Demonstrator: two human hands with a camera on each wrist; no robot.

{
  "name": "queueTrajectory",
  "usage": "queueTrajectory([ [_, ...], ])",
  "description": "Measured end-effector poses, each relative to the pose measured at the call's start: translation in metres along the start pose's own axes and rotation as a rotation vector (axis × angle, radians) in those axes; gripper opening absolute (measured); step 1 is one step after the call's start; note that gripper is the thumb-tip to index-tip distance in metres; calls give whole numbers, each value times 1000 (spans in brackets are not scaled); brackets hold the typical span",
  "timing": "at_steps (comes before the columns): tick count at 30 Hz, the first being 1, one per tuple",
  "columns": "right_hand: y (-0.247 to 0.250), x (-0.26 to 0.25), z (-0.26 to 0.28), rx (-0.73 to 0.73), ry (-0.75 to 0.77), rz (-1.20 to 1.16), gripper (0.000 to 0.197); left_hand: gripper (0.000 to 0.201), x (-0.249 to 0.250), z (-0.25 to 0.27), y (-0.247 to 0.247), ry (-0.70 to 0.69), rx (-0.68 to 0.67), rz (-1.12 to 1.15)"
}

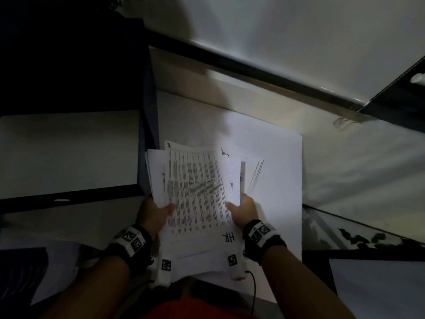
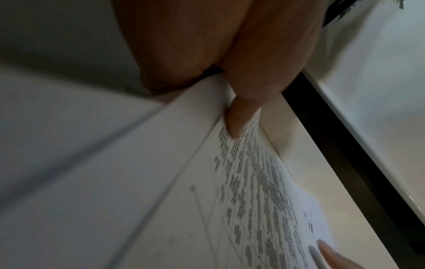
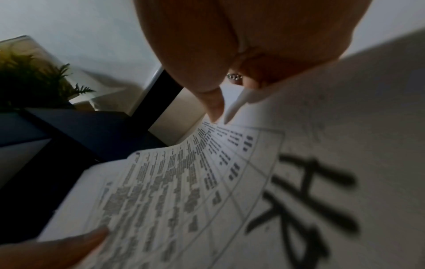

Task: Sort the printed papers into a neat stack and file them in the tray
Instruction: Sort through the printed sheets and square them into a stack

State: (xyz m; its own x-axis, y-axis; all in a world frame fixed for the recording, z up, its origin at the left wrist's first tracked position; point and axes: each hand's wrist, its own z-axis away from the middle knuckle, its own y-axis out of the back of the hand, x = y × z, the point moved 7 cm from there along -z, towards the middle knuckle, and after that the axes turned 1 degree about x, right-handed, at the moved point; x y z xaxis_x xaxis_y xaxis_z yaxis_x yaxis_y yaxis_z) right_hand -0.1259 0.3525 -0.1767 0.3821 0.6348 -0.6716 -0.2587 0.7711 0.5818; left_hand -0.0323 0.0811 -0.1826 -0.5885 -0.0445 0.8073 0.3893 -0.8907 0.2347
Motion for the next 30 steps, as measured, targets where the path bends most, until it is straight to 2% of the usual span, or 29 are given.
queueTrajectory([
  [3, 28, 4, -4, 213, -81, 105, 50, 40, 2, 2, 2, -43, 65, -10],
  [5, 43, 13, -10, 300, -227, 144, 63, 39, 4, 4, 6, -60, 84, 20],
  [7, 42, 13, -17, 278, -328, 160, 71, 37, 5, 5, 11, -74, 91, 39],
  [9, 29, 5, -26, 235, -344, 170, 76, 36, 8, 7, 17, -90, 98, 47],
  [11, 19, -5, -31, 232, -340, 198, 72, 36, 9, 6, 22, -107, 104, 51],
  [12, 16, -9, -32, 233, -345, 229, 69, 36, 8, 5, 25, -109, 111, 52],
  [15, 11, -16, -30, 226, -407, 385, 79, 36, 3, 3, 34, -92, 132, 60],
  [16, 10, -18, -30, 224, -422, 401, 77, 36, 1, 3, 36, -95, 132, 64],
  [20, -2, -37, -36, 196, -301, 353, 25, 35, -4, 4, 41, -117, 142, 88],
  [23, -1, -51, -26, 232, -238, 192, 30, 32, -7, 4, 48, -122, 147, 100],
  [25, 18, -59, -16, 298, -195, 85, 35, 30, -8, 5, 54, -129, 151, 112],
  [30, 121, -94, 1, 607, 33, 26, 24, 31, -10, 6, 55, -141, 142, 121],
])
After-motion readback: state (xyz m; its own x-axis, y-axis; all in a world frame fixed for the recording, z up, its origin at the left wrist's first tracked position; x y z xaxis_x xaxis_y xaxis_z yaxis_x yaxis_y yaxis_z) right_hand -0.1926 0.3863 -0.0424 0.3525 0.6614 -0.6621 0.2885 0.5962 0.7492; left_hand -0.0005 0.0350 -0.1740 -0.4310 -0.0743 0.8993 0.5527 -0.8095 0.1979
